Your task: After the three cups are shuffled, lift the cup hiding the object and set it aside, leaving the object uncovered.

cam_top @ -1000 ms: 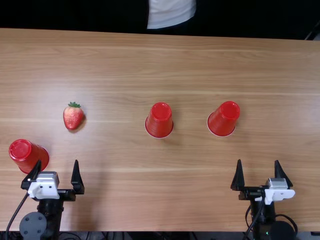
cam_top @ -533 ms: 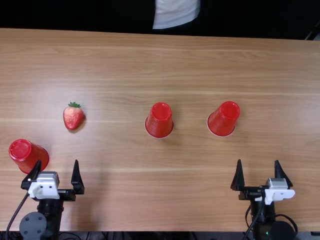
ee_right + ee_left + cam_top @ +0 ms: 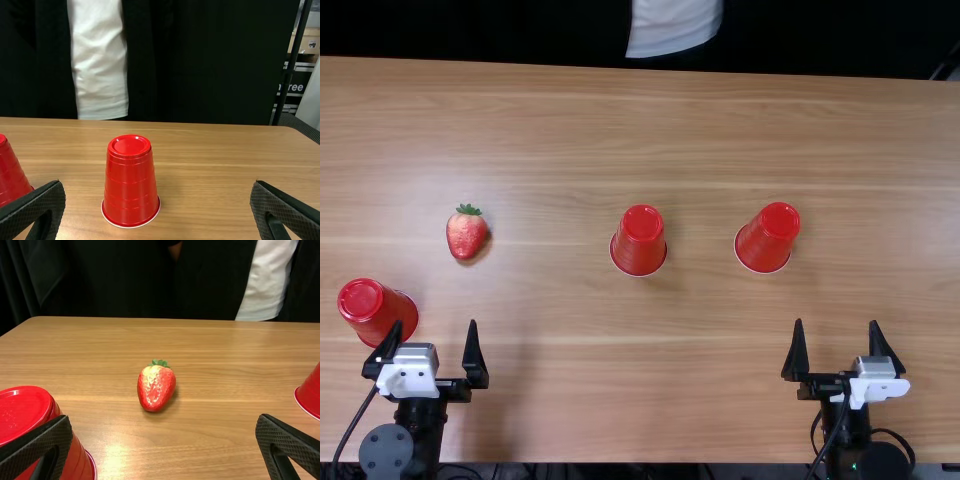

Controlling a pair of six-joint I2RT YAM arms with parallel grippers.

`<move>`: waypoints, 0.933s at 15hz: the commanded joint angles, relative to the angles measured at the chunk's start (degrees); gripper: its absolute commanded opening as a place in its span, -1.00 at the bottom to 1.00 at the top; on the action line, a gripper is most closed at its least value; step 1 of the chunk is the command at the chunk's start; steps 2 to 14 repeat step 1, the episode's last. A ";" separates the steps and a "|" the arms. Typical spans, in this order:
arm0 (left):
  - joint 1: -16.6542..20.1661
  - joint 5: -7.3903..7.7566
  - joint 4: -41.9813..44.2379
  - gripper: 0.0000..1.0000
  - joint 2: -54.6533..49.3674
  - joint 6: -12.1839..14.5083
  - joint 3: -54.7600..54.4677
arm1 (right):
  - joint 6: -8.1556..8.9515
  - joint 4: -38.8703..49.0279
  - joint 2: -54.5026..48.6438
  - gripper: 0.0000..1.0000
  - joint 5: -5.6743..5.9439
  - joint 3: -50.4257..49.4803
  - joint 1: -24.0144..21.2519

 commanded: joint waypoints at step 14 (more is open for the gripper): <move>-0.23 2.43 -2.97 1.00 -0.51 0.49 -1.87 | 0.37 0.39 -0.10 1.00 0.15 -0.47 -0.76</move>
